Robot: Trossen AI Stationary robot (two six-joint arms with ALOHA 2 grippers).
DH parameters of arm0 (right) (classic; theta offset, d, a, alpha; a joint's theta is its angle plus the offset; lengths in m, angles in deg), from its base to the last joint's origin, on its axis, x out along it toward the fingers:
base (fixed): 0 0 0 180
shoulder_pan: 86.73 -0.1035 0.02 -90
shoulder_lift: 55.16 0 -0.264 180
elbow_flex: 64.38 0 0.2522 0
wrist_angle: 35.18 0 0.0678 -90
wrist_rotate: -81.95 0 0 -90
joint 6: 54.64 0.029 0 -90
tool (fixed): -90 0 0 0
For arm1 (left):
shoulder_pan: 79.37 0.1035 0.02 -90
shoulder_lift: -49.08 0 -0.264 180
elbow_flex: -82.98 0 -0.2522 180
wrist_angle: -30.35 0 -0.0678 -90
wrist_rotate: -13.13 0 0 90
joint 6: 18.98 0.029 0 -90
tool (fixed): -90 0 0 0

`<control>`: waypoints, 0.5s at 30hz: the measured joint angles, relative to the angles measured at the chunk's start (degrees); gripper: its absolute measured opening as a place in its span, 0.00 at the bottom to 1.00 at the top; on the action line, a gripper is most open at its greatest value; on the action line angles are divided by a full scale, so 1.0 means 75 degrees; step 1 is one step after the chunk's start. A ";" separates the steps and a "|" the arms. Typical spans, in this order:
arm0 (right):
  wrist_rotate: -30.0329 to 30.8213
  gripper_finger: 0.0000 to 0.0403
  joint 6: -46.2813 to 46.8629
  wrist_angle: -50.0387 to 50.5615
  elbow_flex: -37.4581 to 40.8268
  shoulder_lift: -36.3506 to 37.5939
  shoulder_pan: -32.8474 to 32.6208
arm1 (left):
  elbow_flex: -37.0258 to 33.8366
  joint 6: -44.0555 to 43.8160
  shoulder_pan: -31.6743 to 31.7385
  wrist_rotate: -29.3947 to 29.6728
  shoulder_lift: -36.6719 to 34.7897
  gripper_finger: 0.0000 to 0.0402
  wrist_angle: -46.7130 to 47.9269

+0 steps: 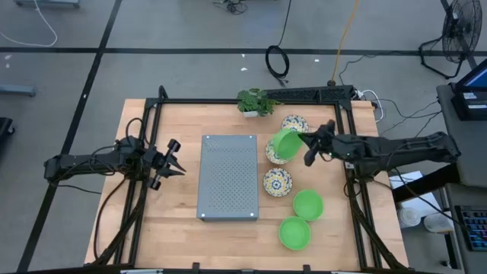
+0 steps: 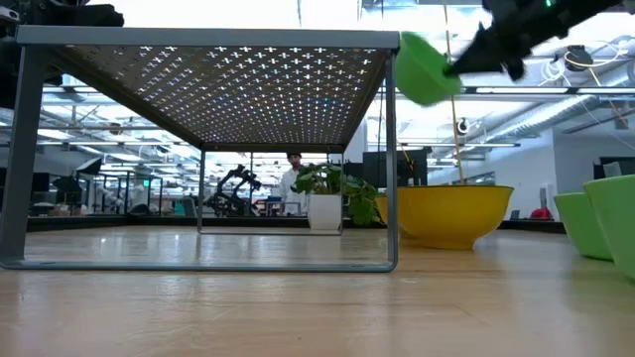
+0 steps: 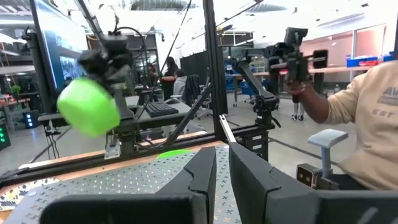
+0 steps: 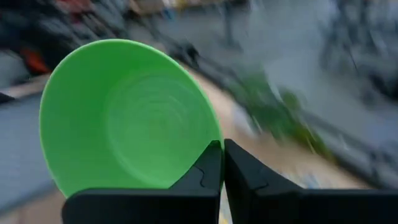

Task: Pick & Place Mini bowls
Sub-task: Put the top green bowl on the shelf

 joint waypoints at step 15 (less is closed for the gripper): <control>0.0819 0.00 -0.5788 -0.7909 0.1566 -0.2091 -0.0336 | 0.0000 0.0810 0.0000 0.0212 0.0000 0.13 -0.0133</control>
